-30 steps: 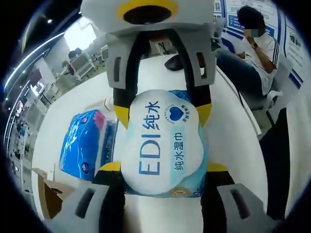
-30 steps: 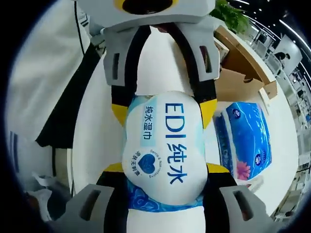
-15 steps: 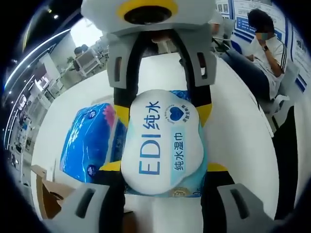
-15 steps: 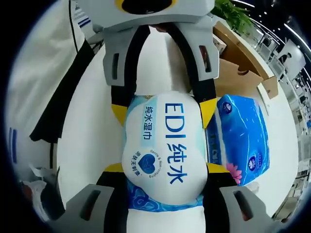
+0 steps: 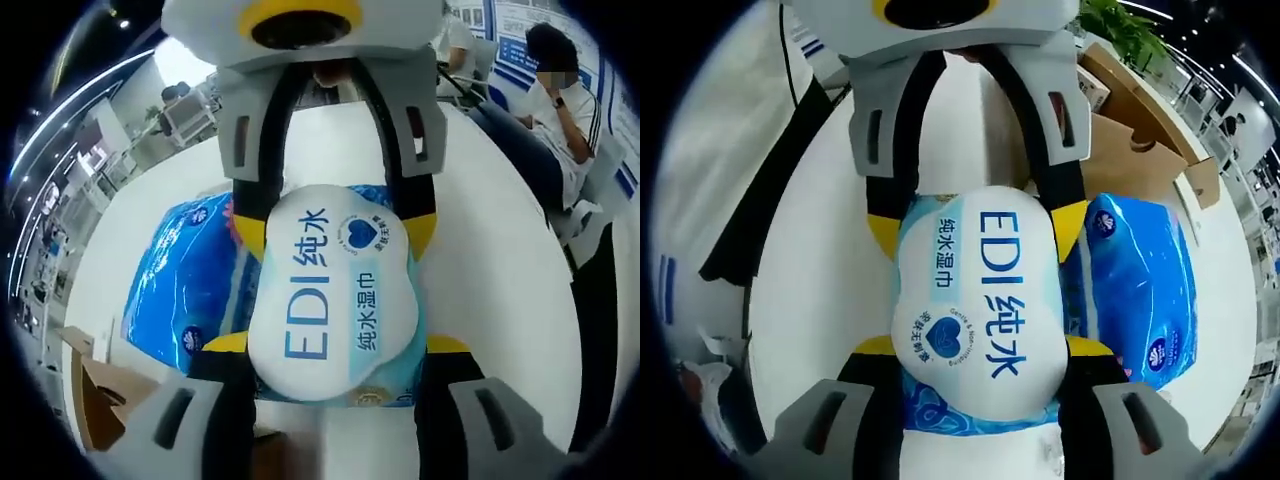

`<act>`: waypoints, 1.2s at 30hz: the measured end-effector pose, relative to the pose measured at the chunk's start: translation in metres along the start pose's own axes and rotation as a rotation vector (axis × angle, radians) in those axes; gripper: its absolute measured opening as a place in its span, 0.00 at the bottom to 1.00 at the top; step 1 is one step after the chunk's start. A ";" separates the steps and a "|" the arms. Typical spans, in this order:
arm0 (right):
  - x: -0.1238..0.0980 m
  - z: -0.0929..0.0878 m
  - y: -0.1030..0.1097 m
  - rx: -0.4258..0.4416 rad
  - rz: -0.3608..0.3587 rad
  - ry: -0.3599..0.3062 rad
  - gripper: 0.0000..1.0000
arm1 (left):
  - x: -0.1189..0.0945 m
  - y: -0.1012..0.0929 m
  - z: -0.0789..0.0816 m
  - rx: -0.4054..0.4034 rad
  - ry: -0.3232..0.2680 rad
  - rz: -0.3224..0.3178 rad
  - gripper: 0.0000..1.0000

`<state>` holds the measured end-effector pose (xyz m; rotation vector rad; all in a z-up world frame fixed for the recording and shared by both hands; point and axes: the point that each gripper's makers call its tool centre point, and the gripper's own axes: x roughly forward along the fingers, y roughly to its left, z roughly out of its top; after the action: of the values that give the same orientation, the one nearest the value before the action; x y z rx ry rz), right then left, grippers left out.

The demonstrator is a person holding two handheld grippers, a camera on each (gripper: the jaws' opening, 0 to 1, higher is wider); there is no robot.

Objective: Operate the shoe box by opening the lid, removing the specified soft item, and placing it in the target area until the item is outside and the box remains undamaged.

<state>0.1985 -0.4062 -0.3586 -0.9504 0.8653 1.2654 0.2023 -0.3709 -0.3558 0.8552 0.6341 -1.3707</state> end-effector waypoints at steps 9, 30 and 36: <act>-0.004 -0.005 0.003 0.013 -0.009 -0.010 0.60 | 0.003 -0.002 0.006 0.021 0.000 0.011 0.65; 0.001 -0.005 0.000 -0.008 -0.061 -0.024 0.64 | -0.031 0.002 -0.008 0.073 0.004 0.110 0.60; -0.005 -0.002 -0.001 -0.050 -0.137 -0.006 0.67 | -0.045 -0.011 -0.017 0.020 -0.002 0.093 0.59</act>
<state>0.1986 -0.4094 -0.3548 -1.0278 0.7531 1.1763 0.1877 -0.3310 -0.3306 0.8888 0.5726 -1.2962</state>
